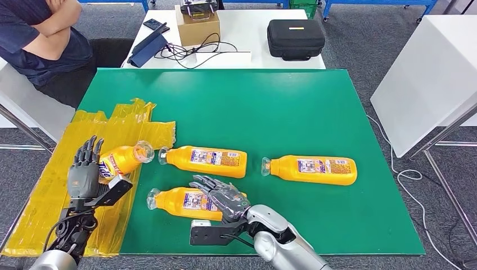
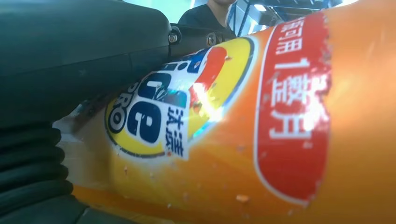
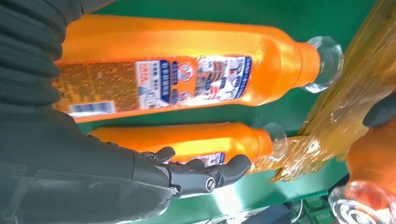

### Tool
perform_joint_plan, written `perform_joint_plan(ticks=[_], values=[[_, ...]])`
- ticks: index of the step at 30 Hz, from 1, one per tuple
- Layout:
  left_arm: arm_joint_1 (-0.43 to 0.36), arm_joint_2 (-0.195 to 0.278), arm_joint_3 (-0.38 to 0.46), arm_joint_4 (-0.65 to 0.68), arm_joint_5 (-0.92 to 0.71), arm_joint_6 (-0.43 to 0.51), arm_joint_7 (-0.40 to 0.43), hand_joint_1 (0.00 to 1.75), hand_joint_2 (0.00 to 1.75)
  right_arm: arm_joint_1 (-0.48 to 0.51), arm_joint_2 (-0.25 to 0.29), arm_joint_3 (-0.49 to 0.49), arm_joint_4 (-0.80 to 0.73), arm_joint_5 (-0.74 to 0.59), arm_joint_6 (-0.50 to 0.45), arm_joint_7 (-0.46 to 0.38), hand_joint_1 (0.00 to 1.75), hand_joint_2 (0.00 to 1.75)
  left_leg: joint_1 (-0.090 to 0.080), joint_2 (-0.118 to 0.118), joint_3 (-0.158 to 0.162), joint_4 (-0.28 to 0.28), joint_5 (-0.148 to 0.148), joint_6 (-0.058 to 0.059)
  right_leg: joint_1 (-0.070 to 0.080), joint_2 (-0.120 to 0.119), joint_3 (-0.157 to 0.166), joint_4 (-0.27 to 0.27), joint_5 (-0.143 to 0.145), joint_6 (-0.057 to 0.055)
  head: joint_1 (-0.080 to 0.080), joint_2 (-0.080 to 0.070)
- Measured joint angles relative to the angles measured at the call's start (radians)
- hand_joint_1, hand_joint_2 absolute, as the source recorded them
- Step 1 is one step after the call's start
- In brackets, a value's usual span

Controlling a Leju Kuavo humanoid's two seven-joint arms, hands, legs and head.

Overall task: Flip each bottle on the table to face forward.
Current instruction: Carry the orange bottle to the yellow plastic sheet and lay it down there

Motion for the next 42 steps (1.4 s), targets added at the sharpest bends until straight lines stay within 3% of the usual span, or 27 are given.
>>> perform_joint_plan(ticks=[6, 10, 14, 21, 32, 42], values=[[-0.026, 0.015, -0.062, 0.024, -0.057, -0.015, 0.054, 0.00, 0.00, -0.011, 0.019, 0.000, 0.039, -0.006, 0.000, -0.014, 0.00, 1.75, 0.000, 0.000, 0.000, 0.000, 0.000, 0.000, 0.000, 0.000, 0.000, 0.000, 0.000, 0.000, 0.000, 0.000], [-0.070, 0.031, -0.134, 0.079, -0.209, -0.051, 0.181, 0.00, 0.00, -0.014, 0.026, 0.000, 0.049, -0.007, 0.000, -0.019, 0.00, 0.00, 0.000, 0.000, 0.000, 0.000, 0.000, 0.000, 0.000, 0.000, 0.000, 0.000, 0.000, 0.000, 0.000, 0.000], [-0.101, 0.045, -0.210, 0.125, -0.316, -0.109, 0.266, 0.00, 0.00, -0.018, 0.030, 0.000, 0.056, -0.008, 0.000, -0.028, 0.00, 0.00, 0.000, 0.000, 0.000, 0.000, 0.000, 0.000, 0.000, 0.000, 0.000, 0.000, 0.000, 0.000, 0.000, 0.000], [-0.125, 0.055, -0.274, 0.161, -0.361, -0.165, 0.301, 0.00, 0.00, -0.019, 0.036, 0.000, 0.058, -0.009, 0.000, -0.031, 0.00, 0.00, 0.000, 0.000, 0.001, 0.000, 0.000, 0.000, 0.000, -0.001, 0.000, 0.001, 0.000, 0.000, 0.000, 0.000], [-0.133, 0.061, -0.294, 0.172, -0.362, -0.172, 0.303, 0.00, 0.00, -0.019, 0.041, 0.000, 0.058, -0.010, 0.000, -0.031, 0.00, 0.00, 0.000, 0.000, 0.001, 0.000, 0.001, -0.001, 0.000, -0.001, 0.001, 0.001, 0.000, 0.000, 0.000, 0.000], [-0.133, 0.086, -0.291, 0.172, -0.316, -0.199, 0.245, 0.00, 0.00, -0.018, 0.048, -0.007, 0.060, -0.024, 0.006, -0.055, 0.00, 0.00, 0.000, 0.000, 0.002, 0.000, 0.001, -0.001, 0.000, -0.001, 0.001, 0.001, 0.000, 0.000, 0.000, 0.000]])
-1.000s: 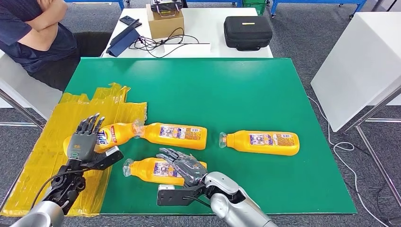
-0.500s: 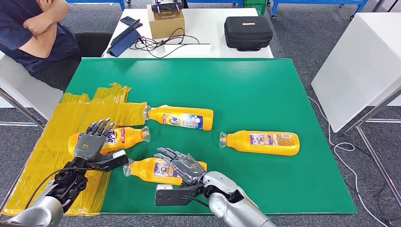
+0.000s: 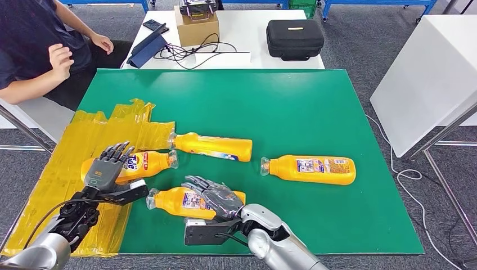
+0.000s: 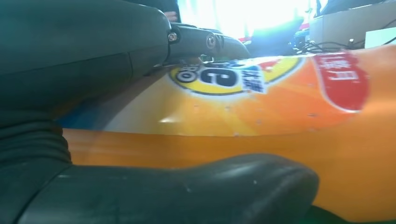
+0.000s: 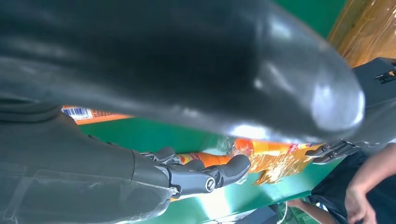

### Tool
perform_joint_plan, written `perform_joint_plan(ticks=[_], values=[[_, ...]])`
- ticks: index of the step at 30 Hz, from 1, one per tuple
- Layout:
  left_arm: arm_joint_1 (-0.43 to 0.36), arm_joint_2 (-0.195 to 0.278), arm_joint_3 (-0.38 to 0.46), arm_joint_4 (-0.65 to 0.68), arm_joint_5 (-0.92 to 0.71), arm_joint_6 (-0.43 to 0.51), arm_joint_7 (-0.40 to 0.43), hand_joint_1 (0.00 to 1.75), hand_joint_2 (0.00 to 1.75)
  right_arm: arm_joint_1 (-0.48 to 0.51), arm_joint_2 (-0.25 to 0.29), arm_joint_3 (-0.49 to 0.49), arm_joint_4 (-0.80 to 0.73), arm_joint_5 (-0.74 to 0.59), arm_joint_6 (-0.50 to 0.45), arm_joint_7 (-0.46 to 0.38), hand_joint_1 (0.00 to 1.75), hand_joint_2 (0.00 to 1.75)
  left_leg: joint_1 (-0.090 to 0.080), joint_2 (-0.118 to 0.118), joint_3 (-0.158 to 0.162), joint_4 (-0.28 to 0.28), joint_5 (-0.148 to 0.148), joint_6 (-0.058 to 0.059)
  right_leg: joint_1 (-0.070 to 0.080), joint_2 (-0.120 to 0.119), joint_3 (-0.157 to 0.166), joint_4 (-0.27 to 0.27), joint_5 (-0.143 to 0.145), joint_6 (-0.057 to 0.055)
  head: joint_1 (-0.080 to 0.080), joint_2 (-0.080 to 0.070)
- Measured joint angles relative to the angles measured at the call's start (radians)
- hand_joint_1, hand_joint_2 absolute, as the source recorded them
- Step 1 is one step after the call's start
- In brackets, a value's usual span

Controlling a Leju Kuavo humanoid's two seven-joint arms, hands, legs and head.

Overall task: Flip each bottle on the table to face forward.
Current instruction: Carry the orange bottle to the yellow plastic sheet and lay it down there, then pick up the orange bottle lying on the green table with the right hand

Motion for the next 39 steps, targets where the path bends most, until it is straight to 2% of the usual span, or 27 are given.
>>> perform_joint_plan(ticks=[3, 5, 8, 11, 15, 18, 22, 30, 39], values=[[0.002, 0.003, 0.015, -0.008, 0.045, -0.014, -0.031, 0.00, 0.00, 0.001, 0.005, -0.004, 0.000, 0.001, 0.002, -0.001, 0.00, 0.00, 0.000, 0.000, 0.000, 0.000, 0.000, 0.000, 0.000, 0.000, 0.000, 0.000, 0.000, 0.000, 0.000, 0.000], [0.011, 0.003, 0.042, -0.030, 0.146, -0.050, -0.095, 0.00, 0.00, 0.002, 0.007, -0.006, 0.000, 0.002, 0.004, -0.001, 0.00, 0.00, 0.000, 0.000, 0.000, 0.000, 0.000, 0.000, 0.000, 0.000, 0.000, 0.000, 0.000, 0.000, 0.000, 0.000], [0.049, 0.000, 0.116, -0.139, 0.476, -0.198, -0.207, 0.00, 0.00, 0.003, 0.008, -0.008, 0.001, 0.003, 0.007, 0.000, 0.00, 0.00, 0.001, 0.002, 0.000, 0.000, 0.000, 0.000, 0.000, 0.002, -0.002, 0.000, 0.000, 0.000, 0.000, 0.000], [0.103, -0.004, 0.202, -0.309, 0.822, -0.353, -0.237, 0.00, 0.00, 0.003, 0.010, -0.009, 0.004, 0.001, 0.008, 0.000, 0.00, 0.00, 0.001, 0.005, -0.002, 0.000, 0.000, 0.000, 0.000, 0.004, -0.004, 0.000, 0.000, 0.000, 0.000, 0.000], [0.163, -0.017, 0.312, -0.526, 1.041, -0.476, -0.243, 0.00, 0.00, -0.003, 0.015, -0.009, 0.017, -0.001, 0.003, -0.001, 0.00, 1.75, 0.001, 0.005, -0.005, 0.000, 0.000, 0.000, 0.000, 0.004, -0.006, 0.000, 0.000, 0.000, 0.000, 0.000], [0.201, -0.033, 0.368, -0.645, 1.078, -0.517, -0.244, 0.00, 0.00, -0.005, 0.019, -0.010, 0.029, 0.012, -0.017, 0.009, 0.00, 1.75, 0.000, 0.005, -0.006, 0.000, 0.000, 0.000, 0.000, 0.004, -0.008, 0.000, 0.000, 0.000, 0.000, 0.000], [0.223, -0.055, 0.396, -0.729, 1.081, -0.534, -0.245, 0.00, 0.00, -0.005, 0.029, -0.010, 0.046, 0.045, -0.039, 0.045, 0.00, 1.75, 0.000, 0.005, -0.007, 0.000, 0.000, 0.000, 0.000, 0.004, -0.009, 0.000, 0.000, 0.000, 0.000, 0.000], [0.225, -0.091, 0.405, -0.780, 1.081, -0.540, -0.245, 0.00, 0.00, -0.007, 0.059, -0.008, 0.118, 0.155, -0.082, 0.135, 0.00, 1.75, 0.001, 0.005, -0.007, 0.000, 0.000, 0.000, 0.000, 0.004, -0.008, 0.000, 0.000, 0.000, 0.000, 0.000], [0.224, -0.115, 0.405, -0.794, 1.076, -0.553, -0.245, 0.00, 0.00, -0.017, 0.082, -0.004, 0.187, 0.232, -0.109, 0.190, 0.00, 1.75, 0.001, 0.005, -0.007, 0.000, 0.000, 0.000, 0.000, 0.004, -0.008, 0.000, 0.000, 0.000, 0.000, 0.000]])
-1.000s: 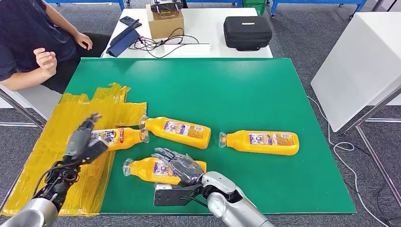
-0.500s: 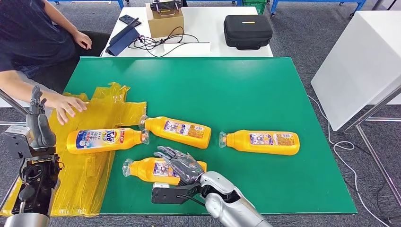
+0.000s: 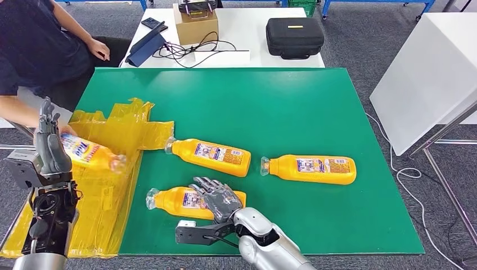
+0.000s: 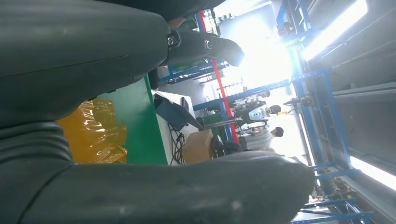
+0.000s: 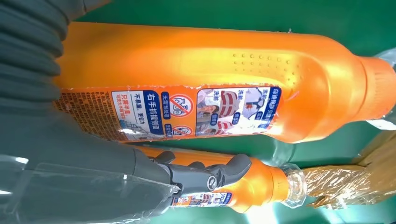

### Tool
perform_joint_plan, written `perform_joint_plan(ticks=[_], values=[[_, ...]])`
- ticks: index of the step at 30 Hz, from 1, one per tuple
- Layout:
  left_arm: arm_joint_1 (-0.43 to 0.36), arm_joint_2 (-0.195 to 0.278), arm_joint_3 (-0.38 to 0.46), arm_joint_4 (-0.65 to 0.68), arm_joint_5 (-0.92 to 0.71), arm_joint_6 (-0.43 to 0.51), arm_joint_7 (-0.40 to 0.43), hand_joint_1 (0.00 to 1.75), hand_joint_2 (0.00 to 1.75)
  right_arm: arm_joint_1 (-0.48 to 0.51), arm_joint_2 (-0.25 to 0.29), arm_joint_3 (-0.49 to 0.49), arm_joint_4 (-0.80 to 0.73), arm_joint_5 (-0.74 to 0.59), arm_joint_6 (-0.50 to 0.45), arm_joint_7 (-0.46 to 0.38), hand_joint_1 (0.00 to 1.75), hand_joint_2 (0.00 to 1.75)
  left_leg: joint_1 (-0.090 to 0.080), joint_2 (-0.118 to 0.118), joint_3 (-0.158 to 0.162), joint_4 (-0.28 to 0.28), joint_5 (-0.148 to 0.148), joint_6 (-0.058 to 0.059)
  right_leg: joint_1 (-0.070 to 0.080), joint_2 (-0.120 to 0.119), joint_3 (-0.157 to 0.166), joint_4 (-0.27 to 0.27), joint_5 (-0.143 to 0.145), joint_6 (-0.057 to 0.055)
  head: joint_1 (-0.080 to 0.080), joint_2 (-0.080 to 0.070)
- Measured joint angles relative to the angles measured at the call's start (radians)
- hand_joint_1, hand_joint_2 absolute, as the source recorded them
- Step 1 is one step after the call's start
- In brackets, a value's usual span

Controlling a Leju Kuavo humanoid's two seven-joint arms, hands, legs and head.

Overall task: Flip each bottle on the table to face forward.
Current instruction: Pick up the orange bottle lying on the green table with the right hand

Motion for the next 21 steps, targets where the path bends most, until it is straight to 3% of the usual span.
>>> perform_joint_plan(ticks=[6, 14, 21], values=[[0.000, -0.008, 0.000, 0.000, -0.002, -0.001, 0.000, 0.00, 0.00, -0.006, 0.005, 0.003, 0.020, 0.016, -0.007, 0.014, 0.00, 1.75, 0.000, 0.000, 0.001, 0.000, 0.000, 0.000, 0.000, 0.000, 0.001, 0.000, 0.000, 0.000, 0.000, 0.000], [-0.007, -0.015, 0.000, 0.001, -0.001, -0.002, 0.000, 0.00, 0.00, -0.007, 0.008, 0.027, 0.046, 0.168, -0.056, 0.152, 0.00, 1.75, 0.000, 0.000, 0.002, 0.000, 0.000, 0.000, 0.000, 0.000, 0.002, 0.000, 0.000, 0.000, 0.000, 0.000], [-0.020, -0.020, 0.000, 0.006, 0.000, 0.001, 0.000, 0.00, 0.00, -0.005, -0.004, 0.048, 0.035, 0.215, -0.069, 0.180, 0.00, 1.75, 0.000, 0.000, 0.002, 0.000, 0.000, 0.000, 0.000, 0.000, 0.002, 0.000, 0.000, 0.000, 0.000, 0.000]])
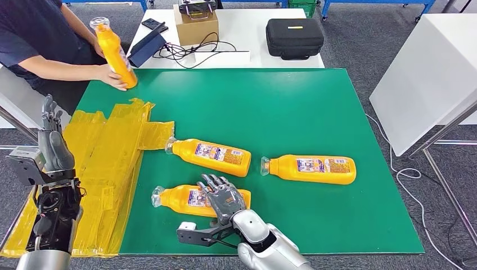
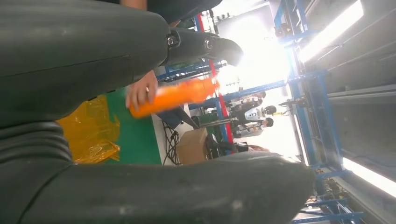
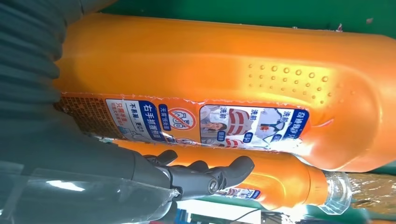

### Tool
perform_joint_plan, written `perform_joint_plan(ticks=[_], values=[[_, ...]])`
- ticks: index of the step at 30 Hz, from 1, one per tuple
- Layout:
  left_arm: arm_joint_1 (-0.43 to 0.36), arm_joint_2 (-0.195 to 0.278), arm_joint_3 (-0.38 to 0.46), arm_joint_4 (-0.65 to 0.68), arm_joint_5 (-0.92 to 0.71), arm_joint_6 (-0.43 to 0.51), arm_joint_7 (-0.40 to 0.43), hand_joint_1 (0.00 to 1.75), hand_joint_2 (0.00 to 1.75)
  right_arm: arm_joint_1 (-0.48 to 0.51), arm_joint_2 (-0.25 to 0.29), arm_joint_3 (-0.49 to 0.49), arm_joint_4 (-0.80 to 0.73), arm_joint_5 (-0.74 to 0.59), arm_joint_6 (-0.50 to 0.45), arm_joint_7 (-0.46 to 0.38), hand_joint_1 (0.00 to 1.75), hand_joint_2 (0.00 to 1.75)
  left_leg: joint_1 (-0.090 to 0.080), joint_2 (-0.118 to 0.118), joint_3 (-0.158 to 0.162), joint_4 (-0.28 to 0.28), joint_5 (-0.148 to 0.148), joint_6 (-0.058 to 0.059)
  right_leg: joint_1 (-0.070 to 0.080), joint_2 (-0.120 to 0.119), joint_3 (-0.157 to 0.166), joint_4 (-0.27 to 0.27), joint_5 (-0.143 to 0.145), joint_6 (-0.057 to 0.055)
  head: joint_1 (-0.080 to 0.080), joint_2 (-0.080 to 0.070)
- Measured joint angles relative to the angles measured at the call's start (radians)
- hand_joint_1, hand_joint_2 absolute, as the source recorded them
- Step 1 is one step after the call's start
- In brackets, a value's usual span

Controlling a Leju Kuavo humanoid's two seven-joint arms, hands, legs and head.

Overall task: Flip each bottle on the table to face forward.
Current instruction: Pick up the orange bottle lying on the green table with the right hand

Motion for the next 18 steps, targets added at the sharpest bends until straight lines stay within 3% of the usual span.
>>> perform_joint_plan(ticks=[10, 14, 18], values=[[-0.001, -0.008, 0.006, 0.003, -0.002, 0.007, 0.000, 0.00, 0.00, 0.027, -0.067, 0.035, -0.121, 0.029, 0.054, 0.045, 0.00, 1.75, 0.000, 0.000, -0.001, 0.000, 0.000, 0.000, 0.000, 0.000, 0.000, 0.000, 0.000, 0.000, 0.000, 0.000], [0.010, -0.013, 0.021, -0.002, 0.002, 0.003, 0.000, 0.00, 0.00, 0.029, -0.087, 0.050, -0.137, 0.030, 0.065, 0.049, 0.35, 1.75, 0.000, 0.000, -0.001, 0.000, 0.000, 0.000, 0.000, 0.000, 0.000, 0.000, 0.000, 0.000, 0.000, 0.000], [0.021, -0.018, 0.036, -0.012, 0.006, -0.003, 0.000, 0.00, 0.00, 0.029, -0.099, 0.062, -0.139, 0.029, 0.071, 0.050, 0.35, 1.75, 0.000, 0.000, 0.000, 0.000, 0.000, 0.000, 0.000, 0.000, 0.000, 0.000, 0.000, 0.000, 0.000, 0.000]])
